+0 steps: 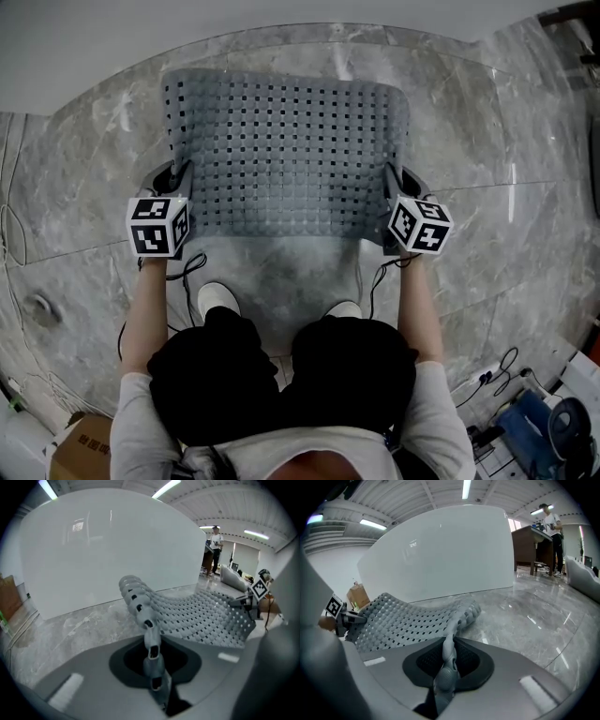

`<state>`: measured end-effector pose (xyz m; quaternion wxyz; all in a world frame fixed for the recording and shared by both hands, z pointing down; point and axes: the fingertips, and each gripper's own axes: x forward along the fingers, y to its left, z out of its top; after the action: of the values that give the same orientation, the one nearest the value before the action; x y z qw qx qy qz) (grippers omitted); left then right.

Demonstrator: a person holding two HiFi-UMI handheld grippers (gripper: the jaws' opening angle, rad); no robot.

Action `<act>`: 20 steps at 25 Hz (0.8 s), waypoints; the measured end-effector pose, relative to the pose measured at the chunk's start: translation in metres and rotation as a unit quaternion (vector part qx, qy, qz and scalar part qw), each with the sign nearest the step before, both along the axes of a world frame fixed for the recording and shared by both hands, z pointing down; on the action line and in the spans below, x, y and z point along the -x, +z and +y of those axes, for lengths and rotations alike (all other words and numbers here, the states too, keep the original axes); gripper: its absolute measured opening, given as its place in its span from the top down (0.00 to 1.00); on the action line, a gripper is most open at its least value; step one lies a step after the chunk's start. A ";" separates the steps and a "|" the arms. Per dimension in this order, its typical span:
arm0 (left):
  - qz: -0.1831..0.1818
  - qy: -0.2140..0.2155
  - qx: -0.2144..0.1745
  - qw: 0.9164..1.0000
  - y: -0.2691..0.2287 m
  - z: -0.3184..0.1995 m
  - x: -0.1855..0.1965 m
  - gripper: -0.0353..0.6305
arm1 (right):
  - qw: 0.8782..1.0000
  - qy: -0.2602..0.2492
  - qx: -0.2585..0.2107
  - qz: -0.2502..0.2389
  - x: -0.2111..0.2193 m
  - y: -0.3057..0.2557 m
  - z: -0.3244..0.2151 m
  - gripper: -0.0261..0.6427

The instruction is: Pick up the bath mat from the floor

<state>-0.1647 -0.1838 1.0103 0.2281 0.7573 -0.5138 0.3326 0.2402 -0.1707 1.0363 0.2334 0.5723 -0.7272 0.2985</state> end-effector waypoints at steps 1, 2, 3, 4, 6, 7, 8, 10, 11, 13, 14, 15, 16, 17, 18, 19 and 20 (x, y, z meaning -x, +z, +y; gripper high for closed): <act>0.001 0.002 -0.006 1.000 -0.006 -0.004 -0.001 0.88 | 1.000 0.002 -0.006 0.001 0.000 -0.006 -0.003 0.90; 0.002 0.002 -0.012 1.000 -0.012 -0.007 -0.001 0.88 | 1.000 0.003 -0.011 0.002 0.001 -0.013 -0.006 0.90; 0.003 0.001 -0.016 1.000 -0.018 -0.011 -0.001 0.88 | 1.000 0.005 -0.016 0.002 0.002 -0.020 -0.009 0.90; 0.004 -0.001 -0.019 1.000 -0.024 -0.014 0.000 0.88 | 1.000 0.006 -0.021 0.003 0.003 -0.028 -0.012 0.90; 0.003 -0.002 -0.022 1.000 -0.036 -0.019 0.001 0.88 | 0.999 0.009 -0.030 0.009 0.005 -0.045 -0.016 0.90; 0.001 -0.001 -0.023 1.000 -0.044 -0.022 0.001 0.88 | 0.999 0.009 -0.033 0.013 0.006 -0.054 -0.018 0.90; -0.002 0.001 -0.025 1.000 -0.053 -0.024 0.001 0.88 | 0.999 0.009 -0.034 0.016 0.008 -0.064 -0.019 0.90; -0.010 0.006 -0.031 0.999 -0.075 -0.030 0.001 0.88 | 0.999 0.006 -0.036 0.019 0.011 -0.085 -0.022 0.90; -0.013 0.007 -0.034 0.999 -0.087 -0.033 0.001 0.88 | 0.999 0.005 -0.038 0.020 0.013 -0.097 -0.024 0.90; -0.013 0.006 -0.042 0.999 -0.114 -0.037 0.002 0.88 | 0.999 0.006 -0.042 0.022 0.015 -0.123 -0.026 0.90; -0.012 0.005 -0.046 0.999 -0.128 -0.037 0.003 0.88 | 0.999 0.008 -0.045 0.022 0.016 -0.137 -0.026 0.90; -0.011 0.005 -0.050 0.999 -0.142 -0.038 0.005 0.88 | 0.999 0.011 -0.048 0.023 0.018 -0.152 -0.026 0.91; -0.011 0.005 -0.054 0.998 -0.157 -0.038 0.007 0.88 | 0.998 0.013 -0.052 0.024 0.019 -0.167 -0.026 0.91; -0.010 0.006 -0.058 0.998 -0.171 -0.037 0.008 0.88 | 0.998 0.014 -0.055 0.024 0.021 -0.182 -0.025 0.91; -0.010 0.006 -0.061 0.998 -0.187 -0.037 0.010 0.88 | 0.998 0.015 -0.058 0.025 0.023 -0.198 -0.025 0.91; -0.010 0.006 -0.063 0.998 -0.202 -0.036 0.010 0.88 | 0.998 0.015 -0.060 0.026 0.025 -0.213 -0.025 0.91; -0.009 0.006 -0.065 0.998 -0.218 -0.035 0.011 0.88 | 0.998 0.016 -0.061 0.027 0.026 -0.229 -0.024 0.91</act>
<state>-0.1753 -0.2184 0.7922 0.1716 0.7702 -0.5322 0.3068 0.2142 -0.1946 0.8068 0.2123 0.6046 -0.7287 0.2416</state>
